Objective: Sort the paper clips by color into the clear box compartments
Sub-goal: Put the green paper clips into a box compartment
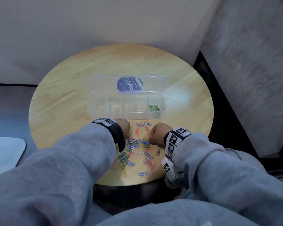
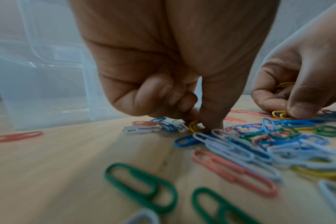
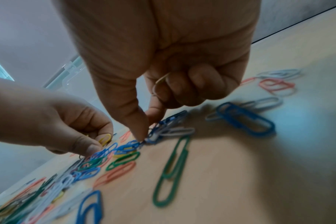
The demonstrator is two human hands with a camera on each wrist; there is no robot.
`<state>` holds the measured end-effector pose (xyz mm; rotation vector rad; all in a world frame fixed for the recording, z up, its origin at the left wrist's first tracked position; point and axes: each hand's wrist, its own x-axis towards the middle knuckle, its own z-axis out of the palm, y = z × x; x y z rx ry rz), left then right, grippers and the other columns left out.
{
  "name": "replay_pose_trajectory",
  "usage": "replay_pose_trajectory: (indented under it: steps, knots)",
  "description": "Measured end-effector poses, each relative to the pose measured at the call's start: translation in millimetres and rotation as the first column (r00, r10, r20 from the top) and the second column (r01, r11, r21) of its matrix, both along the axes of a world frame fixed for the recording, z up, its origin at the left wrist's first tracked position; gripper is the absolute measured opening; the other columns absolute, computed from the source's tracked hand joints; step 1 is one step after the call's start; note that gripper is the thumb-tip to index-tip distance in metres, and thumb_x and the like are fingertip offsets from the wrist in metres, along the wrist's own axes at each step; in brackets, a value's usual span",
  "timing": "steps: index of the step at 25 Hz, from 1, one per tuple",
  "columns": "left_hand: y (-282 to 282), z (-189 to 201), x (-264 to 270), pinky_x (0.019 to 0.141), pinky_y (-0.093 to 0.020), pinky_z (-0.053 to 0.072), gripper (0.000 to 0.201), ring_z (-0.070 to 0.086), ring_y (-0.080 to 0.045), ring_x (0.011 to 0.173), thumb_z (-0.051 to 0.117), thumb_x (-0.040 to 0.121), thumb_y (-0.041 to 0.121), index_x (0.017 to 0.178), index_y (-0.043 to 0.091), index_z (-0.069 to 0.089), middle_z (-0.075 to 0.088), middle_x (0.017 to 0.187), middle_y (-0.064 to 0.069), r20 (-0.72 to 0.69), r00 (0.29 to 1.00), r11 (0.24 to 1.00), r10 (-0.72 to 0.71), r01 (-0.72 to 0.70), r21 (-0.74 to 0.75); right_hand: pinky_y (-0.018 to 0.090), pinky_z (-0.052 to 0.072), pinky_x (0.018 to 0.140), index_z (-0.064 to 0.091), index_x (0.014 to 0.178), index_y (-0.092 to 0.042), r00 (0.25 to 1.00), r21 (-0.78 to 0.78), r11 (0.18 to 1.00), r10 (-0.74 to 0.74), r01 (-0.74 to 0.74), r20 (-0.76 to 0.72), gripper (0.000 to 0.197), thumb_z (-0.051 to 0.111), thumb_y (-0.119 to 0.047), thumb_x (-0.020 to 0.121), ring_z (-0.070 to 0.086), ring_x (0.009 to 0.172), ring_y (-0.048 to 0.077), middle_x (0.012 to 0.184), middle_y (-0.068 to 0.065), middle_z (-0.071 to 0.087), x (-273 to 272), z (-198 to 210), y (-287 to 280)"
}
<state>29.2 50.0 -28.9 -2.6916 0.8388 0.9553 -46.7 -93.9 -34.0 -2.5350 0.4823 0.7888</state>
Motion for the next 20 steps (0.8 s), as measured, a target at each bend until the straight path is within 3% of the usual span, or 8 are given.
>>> replay_pose_trajectory:
  steps: [4, 7, 9, 10, 12, 15, 17, 20]
  knots:
    - [6, 7, -5, 0.058, -0.025, 0.032, 0.017, 0.042, -0.023, 0.076, 0.053, 0.088, 0.018, 0.072, 0.017, 0.046, 0.049, 0.083, -0.004, 0.010, 1.000, 0.997, 0.020, -0.020, -0.080, 0.025, 0.039, 0.058, 0.062, 0.072, -0.012, 0.983, 0.230, 0.958, -0.180, 0.172, 0.014, 0.002, 0.063, -0.013, 0.074, 0.048, 0.060, 0.019, 0.069, 0.007, 0.055, -1, 12, -8]
    - [12, 19, -8, 0.060, -0.025, 0.032, 0.012, 0.045, -0.020, 0.079, 0.054, 0.090, 0.021, 0.080, 0.016, 0.049, 0.051, 0.082, -0.001, -0.044, 0.995, 0.975, 0.089, -0.096, -0.200, 0.019, 0.036, 0.044, 0.057, 0.069, -0.006, 0.939, 0.500, 0.796, -0.307, 0.342, -0.154, 0.010, 0.058, -0.005, 0.080, 0.040, 0.044, 0.013, 0.061, 0.008, 0.053, -2, 24, -13]
    - [16, 27, -7, 0.058, -0.025, 0.032, 0.019, 0.044, -0.019, 0.070, 0.056, 0.089, 0.023, 0.074, 0.016, 0.048, 0.048, 0.070, 0.001, -0.156, 0.969, 0.930, 0.192, -0.230, -0.287, 0.015, 0.037, 0.040, 0.049, 0.067, -0.008, 0.913, 0.615, 0.679, -0.350, 0.402, -0.209, 0.021, 0.054, 0.002, 0.084, 0.042, 0.043, 0.010, 0.061, 0.009, 0.050, -4, 29, -14]
    - [16, 31, -7, 0.058, -0.025, 0.033, 0.023, 0.042, -0.018, 0.063, 0.057, 0.089, 0.022, 0.069, 0.017, 0.047, 0.046, 0.065, 0.002, -0.259, 0.925, 0.872, 0.277, -0.355, -0.336, 0.014, 0.037, 0.038, 0.045, 0.067, -0.010, 0.899, 0.659, 0.625, -0.385, 0.419, -0.206, 0.025, 0.052, 0.006, 0.086, 0.045, 0.041, 0.010, 0.061, 0.009, 0.050, -4, 31, -14]
    - [12, 41, -8, 0.053, -0.022, 0.035, 0.027, 0.038, -0.016, 0.054, 0.052, 0.089, 0.009, 0.063, 0.013, 0.045, 0.043, 0.061, -0.003, -0.520, 0.741, 0.630, 0.425, -0.654, -0.418, 0.015, 0.039, 0.034, 0.045, 0.070, -0.010, 0.865, 0.740, 0.509, -0.461, 0.439, -0.197, 0.027, 0.047, 0.011, 0.087, 0.047, 0.035, 0.008, 0.059, 0.009, 0.049, -4, 37, -14]
    - [10, 58, -12, 0.036, -0.014, 0.029, 0.028, 0.037, -0.013, 0.046, 0.033, 0.087, -0.003, 0.063, 0.010, 0.037, 0.040, 0.062, -0.006, -0.775, 0.478, 0.296, 0.414, -0.875, -0.383, 0.013, 0.042, 0.036, 0.052, 0.078, -0.008, 0.830, 0.820, 0.350, -0.500, 0.454, -0.246, 0.027, 0.035, 0.009, 0.091, 0.046, 0.032, 0.006, 0.061, 0.008, 0.043, -6, 48, -12]
    - [12, 66, -13, 0.034, -0.012, 0.028, 0.028, 0.039, -0.010, 0.038, 0.027, 0.085, -0.003, 0.063, 0.012, 0.033, 0.040, 0.062, -0.004, -0.870, 0.382, 0.194, 0.311, -0.922, -0.335, 0.014, 0.046, 0.039, 0.054, 0.077, -0.005, 0.814, 0.830, 0.308, -0.518, 0.465, -0.264, 0.029, 0.032, 0.005, 0.092, 0.050, 0.036, 0.008, 0.062, 0.007, 0.043, -7, 52, -11]
    - [15, 72, -14, 0.035, -0.011, 0.028, 0.027, 0.040, -0.008, 0.037, 0.028, 0.084, -0.002, 0.062, 0.014, 0.034, 0.041, 0.063, -0.003, -0.919, 0.315, 0.091, 0.236, -0.949, -0.302, 0.017, 0.051, 0.043, 0.055, 0.074, -0.003, 0.780, 0.832, 0.263, -0.559, 0.489, -0.281, 0.030, 0.032, 0.001, 0.093, 0.055, 0.048, 0.015, 0.067, 0.010, 0.048, -9, 57, -12]
